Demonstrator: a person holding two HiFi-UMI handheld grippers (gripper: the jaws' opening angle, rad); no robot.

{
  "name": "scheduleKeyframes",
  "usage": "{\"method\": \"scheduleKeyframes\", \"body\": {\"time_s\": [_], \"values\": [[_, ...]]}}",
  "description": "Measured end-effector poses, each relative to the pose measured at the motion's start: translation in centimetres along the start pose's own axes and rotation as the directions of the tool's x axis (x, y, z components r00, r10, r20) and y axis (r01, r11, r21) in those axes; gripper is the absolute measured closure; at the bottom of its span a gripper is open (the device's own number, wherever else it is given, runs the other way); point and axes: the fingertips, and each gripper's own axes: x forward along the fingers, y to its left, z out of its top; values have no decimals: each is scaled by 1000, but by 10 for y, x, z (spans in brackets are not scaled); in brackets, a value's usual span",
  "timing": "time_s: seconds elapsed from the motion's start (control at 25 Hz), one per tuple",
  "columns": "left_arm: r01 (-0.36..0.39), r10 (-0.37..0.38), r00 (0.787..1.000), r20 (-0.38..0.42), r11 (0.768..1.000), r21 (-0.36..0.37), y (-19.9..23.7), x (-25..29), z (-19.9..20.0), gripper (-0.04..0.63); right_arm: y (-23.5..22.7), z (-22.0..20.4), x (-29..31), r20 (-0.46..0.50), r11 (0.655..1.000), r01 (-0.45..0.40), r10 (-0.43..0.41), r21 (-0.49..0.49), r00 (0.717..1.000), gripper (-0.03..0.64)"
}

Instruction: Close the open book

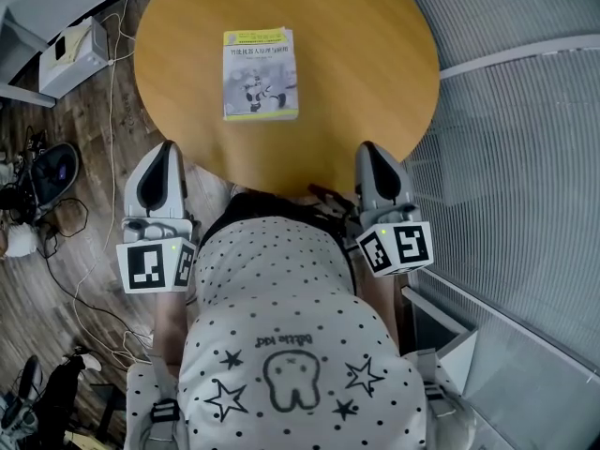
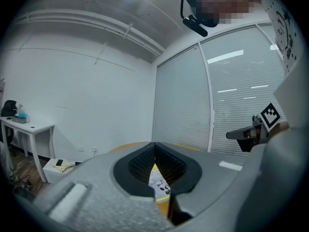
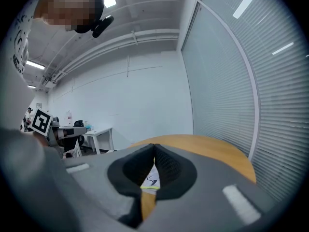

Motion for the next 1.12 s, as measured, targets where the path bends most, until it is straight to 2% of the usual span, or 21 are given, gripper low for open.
{"method": "scheduleKeyframes", "body": {"time_s": [0.16,0.64,0.96,1.12], "values": [[10,-10,1000,-10,1000,1,-6,1,-2,586,-3,-1,-4,-4,1000,1,-1,-4,1000,612],[-24,24,1000,-1,1000,14,-9,-6,-2,586,-4,-9,-8,-4,999,-31,31,-17,1000,612],[-17,17,1000,11,1000,-2,-10,-24,7,586,10,2,-21,5,999,-34,34,-35,999,612],[-10,10,1000,18,1000,-5,-22,-23,11,586,0,6,-26,9,999,-31,31,-44,999,612]]}}
